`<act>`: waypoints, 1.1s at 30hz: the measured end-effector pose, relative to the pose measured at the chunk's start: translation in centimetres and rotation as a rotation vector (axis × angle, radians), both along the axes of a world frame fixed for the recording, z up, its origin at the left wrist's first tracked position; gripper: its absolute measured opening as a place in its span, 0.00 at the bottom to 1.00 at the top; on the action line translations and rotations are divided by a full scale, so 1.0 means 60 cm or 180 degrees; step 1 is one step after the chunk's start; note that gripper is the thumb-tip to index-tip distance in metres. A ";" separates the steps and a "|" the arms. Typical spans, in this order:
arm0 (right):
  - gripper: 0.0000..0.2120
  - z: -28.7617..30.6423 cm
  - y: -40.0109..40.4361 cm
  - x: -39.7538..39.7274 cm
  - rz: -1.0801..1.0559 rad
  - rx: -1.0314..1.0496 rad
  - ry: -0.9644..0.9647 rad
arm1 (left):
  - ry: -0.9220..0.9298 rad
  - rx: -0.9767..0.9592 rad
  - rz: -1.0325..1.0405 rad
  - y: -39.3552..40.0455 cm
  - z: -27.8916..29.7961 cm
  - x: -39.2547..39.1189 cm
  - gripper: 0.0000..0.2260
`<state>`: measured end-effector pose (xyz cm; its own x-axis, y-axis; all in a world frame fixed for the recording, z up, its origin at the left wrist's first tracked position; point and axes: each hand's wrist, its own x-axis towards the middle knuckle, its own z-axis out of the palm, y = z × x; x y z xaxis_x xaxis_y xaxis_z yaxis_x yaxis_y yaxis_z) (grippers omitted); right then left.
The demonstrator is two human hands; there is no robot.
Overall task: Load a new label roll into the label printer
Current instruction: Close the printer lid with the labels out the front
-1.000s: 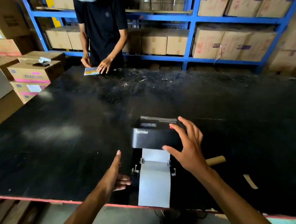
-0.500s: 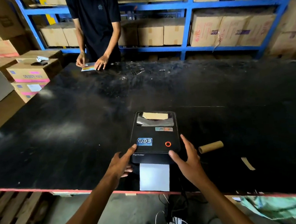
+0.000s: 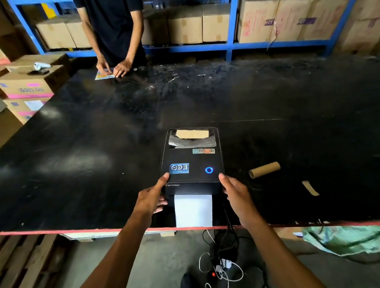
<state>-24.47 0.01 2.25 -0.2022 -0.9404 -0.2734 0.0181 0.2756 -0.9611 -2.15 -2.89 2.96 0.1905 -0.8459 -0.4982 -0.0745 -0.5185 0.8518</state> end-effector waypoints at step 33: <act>0.09 -0.001 0.005 0.009 -0.0005 -0.0169 0.0056 | 0.0067 -0.0316 -0.0036 -0.007 -0.020 0.011 0.25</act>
<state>-23.96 0.34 2.19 -0.2080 -0.9532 -0.2194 0.0015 0.2240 -0.9746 -1.48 -3.30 1.73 0.1710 -0.8933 -0.4157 -0.0613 -0.4307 0.9004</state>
